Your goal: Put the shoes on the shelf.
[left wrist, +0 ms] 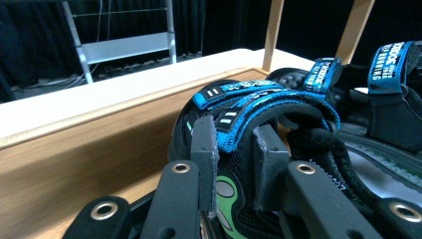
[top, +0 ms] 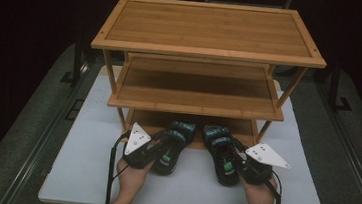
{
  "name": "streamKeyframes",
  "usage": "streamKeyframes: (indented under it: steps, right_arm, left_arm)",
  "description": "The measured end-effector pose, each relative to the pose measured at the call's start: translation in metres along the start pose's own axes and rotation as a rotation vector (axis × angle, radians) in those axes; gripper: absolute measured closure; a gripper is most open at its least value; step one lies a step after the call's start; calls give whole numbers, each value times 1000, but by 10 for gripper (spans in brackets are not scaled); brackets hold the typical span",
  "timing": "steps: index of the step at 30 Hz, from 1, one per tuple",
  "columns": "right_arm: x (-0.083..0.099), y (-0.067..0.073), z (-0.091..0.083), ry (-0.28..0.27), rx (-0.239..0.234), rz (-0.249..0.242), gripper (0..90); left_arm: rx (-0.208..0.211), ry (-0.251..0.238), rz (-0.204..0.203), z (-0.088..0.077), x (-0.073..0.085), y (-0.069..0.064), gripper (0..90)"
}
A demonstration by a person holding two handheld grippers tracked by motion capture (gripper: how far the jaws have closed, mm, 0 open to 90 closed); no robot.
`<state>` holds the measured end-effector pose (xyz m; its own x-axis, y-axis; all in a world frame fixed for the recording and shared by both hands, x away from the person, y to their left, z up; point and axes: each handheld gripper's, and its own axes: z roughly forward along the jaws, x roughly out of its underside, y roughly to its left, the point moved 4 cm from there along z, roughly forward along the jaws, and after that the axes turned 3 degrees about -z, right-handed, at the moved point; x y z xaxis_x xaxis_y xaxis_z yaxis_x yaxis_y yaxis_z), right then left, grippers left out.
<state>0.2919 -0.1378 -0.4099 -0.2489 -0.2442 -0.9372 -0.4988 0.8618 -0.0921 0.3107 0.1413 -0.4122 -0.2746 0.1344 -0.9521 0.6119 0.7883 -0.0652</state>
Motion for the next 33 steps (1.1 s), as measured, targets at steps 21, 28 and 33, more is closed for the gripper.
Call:
streamKeyframes:
  steps: [21,28,33]
  right_arm:
    - [3,0,46,5,62,48,746]
    - [12,1,54,28,68,38,740]
    - [13,-2,54,40,48,32,717]
  left_arm:
    - [-73,27,-29,35,11,5,751]
    - [-60,54,-39,40,19,6,743]
    - [-43,69,-31,40,19,9,719]
